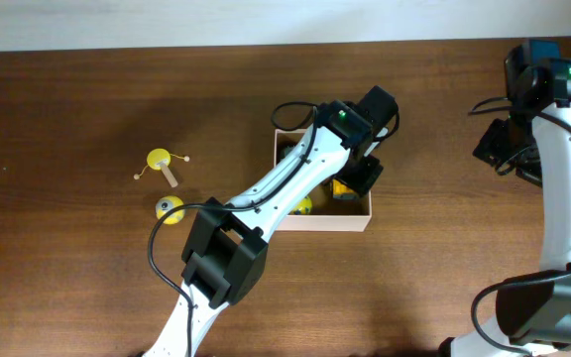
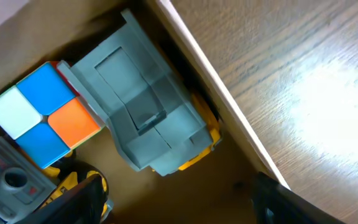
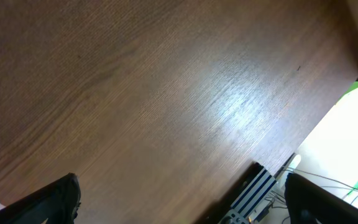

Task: Pack container
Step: 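Lower the ball into the box's front-left corner and release, then raise the left gripper and move it left to the grey-striped ball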

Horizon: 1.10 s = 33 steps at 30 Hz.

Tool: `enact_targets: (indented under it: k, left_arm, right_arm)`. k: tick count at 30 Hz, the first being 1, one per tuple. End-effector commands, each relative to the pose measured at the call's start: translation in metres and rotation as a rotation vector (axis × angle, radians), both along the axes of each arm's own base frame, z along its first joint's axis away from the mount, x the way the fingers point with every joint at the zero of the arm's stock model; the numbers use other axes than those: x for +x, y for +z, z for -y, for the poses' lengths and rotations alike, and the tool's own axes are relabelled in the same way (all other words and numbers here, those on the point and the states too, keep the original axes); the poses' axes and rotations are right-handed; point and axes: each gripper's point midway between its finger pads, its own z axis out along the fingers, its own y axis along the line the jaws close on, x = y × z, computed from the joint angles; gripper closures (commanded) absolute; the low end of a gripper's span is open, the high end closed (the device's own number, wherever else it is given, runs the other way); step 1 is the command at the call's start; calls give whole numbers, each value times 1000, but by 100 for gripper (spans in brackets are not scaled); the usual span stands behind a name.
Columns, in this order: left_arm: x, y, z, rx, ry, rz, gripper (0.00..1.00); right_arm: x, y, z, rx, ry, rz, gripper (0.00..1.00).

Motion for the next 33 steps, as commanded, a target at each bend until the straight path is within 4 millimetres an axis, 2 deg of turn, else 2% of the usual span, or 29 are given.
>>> enact_targets:
  k: [1,23,29,33]
  left_arm:
    - [5,6,4,-49,84,-10,23]
    - [16,10,14,-117,219,6,23]
    - [23,11,-14,-37,251,16,24]
    - [33,27,-51,34,313,22,27]
  right_arm:
    - [-1,2,2,-6,-13,10,1]
    - [-1,2,2,-6,-13,10,1]
    - [-1,2,2,-6,-13,10,1]
    - [-1,2,2,-6,-13,10,1]
